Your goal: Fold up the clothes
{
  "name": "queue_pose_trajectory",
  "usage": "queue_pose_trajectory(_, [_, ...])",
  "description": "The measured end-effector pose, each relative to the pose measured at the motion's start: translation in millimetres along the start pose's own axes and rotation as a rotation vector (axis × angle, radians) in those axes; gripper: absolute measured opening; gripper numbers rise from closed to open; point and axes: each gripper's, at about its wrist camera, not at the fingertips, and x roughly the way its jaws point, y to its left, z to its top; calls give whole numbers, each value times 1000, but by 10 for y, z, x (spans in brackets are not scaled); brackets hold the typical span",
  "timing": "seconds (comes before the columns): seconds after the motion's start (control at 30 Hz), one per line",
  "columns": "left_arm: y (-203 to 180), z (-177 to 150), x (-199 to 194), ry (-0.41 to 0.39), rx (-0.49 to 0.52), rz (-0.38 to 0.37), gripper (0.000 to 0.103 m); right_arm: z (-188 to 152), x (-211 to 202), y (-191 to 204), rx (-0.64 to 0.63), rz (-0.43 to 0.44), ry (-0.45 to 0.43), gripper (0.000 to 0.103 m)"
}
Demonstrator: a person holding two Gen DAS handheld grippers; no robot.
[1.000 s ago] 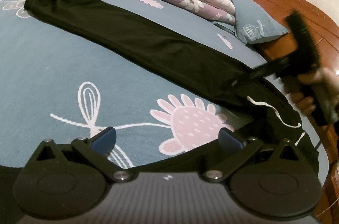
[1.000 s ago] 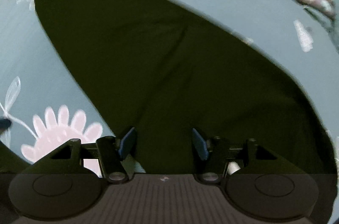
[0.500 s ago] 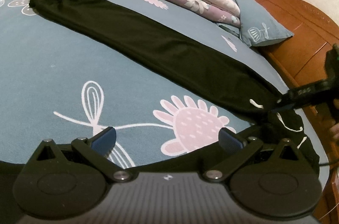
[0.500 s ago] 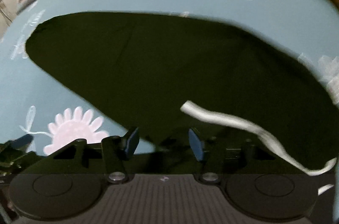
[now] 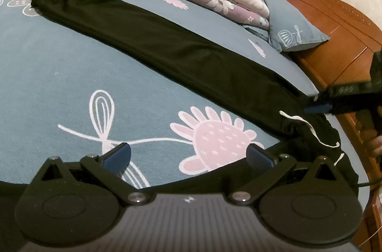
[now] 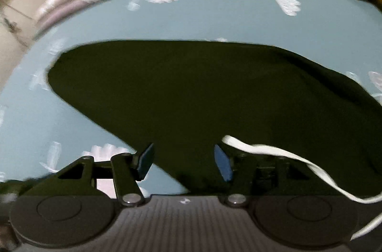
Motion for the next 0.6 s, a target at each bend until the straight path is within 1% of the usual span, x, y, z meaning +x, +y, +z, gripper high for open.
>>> queue_pose_trajectory(0.03, [-6,-3,0,0,3,1,102,-28,66,-11,9,-30,22,61])
queue_pose_trajectory(0.07, [-11,-6,1,1,5,3,102,-71,152,-25,23,-36,44,61])
queue_pose_trajectory(0.1, [-16,-7,3,1,7,3,102,-108,241,-26,37,-20,69,61])
queue_pose_trajectory(0.13, [-21,-9,6,2,9,3,102,-134,272,-12,42,-15,76,66])
queue_pose_trajectory(0.2, [-32,-12,7,3,13,1,102,-182,309,21,47,-11,80,66])
queue_pose_trajectory(0.23, [-38,-12,4,5,17,1,102,-185,245,39,47,-3,66,66])
queue_pose_trajectory(0.3, [-51,-11,2,4,22,-4,102,-212,19,46,63,31,11,66])
queue_pose_trajectory(0.33, [-55,-11,-2,2,22,-10,102,-237,-132,17,67,31,-17,66])
queue_pose_trajectory(0.47, [-96,-20,-28,-13,44,-23,102,-458,-543,-42,63,-26,-88,66])
queue_pose_trajectory(0.53, [-124,-28,-43,-20,57,-31,102,-598,-646,-96,65,-52,-118,66])
queue_pose_trajectory(0.6, [-168,-46,-55,-22,78,-49,102,-720,-676,-203,66,-76,-171,66])
